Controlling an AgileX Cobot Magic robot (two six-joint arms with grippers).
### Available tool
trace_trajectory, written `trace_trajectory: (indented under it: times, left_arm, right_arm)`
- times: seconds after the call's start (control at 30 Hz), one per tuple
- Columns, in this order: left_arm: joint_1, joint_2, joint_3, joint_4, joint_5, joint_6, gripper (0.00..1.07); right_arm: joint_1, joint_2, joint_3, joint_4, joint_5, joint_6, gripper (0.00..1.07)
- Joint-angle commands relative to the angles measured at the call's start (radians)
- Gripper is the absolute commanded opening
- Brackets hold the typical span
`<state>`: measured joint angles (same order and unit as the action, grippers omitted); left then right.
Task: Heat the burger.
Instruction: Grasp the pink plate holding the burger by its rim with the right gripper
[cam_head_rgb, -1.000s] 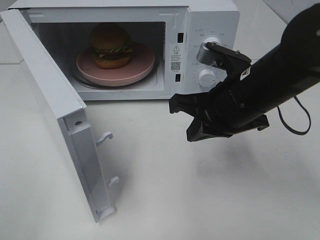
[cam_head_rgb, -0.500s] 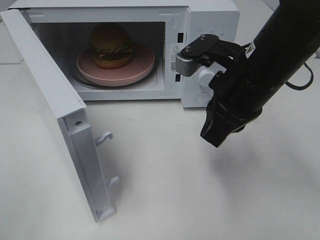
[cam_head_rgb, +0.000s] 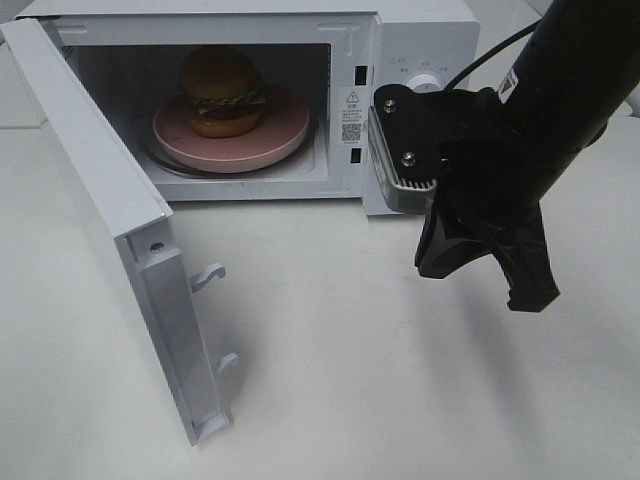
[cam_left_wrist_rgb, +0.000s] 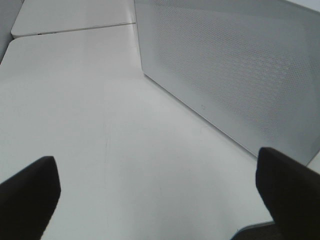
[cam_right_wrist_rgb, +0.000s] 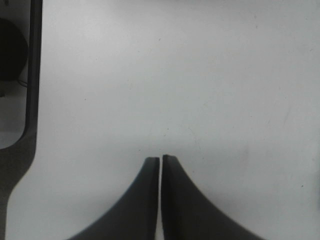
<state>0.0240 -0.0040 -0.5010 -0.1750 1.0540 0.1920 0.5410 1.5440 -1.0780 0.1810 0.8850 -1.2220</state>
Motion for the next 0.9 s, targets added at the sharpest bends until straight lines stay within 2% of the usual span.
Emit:
trace_trajectory:
  times: [0.03, 0.23, 0.43, 0.5, 0.7, 0.77, 0.8, 0.83, 0.87, 0.9]
  left_arm:
    - [0.001, -0.022, 0.001, -0.006, -0.009, 0.001, 1.0]
    - [0.001, -0.022, 0.001, -0.006, -0.009, 0.001, 1.0]
    - [0.001, -0.022, 0.001, -0.006, -0.009, 0.001, 1.0]
    - [0.001, -0.022, 0.001, -0.006, -0.009, 0.001, 1.0]
    - [0.001, -0.022, 0.001, -0.006, -0.009, 0.001, 1.0]
    - [0.001, -0.022, 0.001, -0.006, -0.009, 0.001, 1.0]
    - [0.001, -0.022, 0.001, -0.006, -0.009, 0.001, 1.0]
    - [0.001, -0.022, 0.001, -0.006, -0.009, 0.001, 1.0]
    - [0.001, -0.022, 0.001, -0.006, -0.009, 0.001, 1.0]
    - [0.001, -0.022, 0.001, -0.006, -0.009, 0.001, 1.0]
  right_arm:
    - [-0.004, -0.007, -0.006, -0.011, 0.016, -0.1, 0.06]
    - [-0.001, -0.007, -0.006, -0.072, 0.015, -0.216, 0.08]
    - [0.0, -0.007, -0.006, -0.138, 0.01, -0.216, 0.09]
    - [0.0, -0.007, -0.006, -0.187, 0.008, -0.216, 0.11]
    - [0.0, -0.007, -0.006, -0.205, -0.007, -0.213, 0.18]
    - [0.022, -0.007, -0.006, -0.23, -0.058, -0.185, 0.31]
    - [0.022, -0.007, -0.006, -0.23, -0.058, -0.185, 0.31]
    - [0.03, -0.007, -0.006, -0.25, -0.079, -0.166, 0.36]
    - [0.044, -0.007, -0.006, -0.281, -0.122, -0.126, 0.49]
    - [0.044, -0.007, -0.006, -0.281, -0.122, -0.126, 0.49]
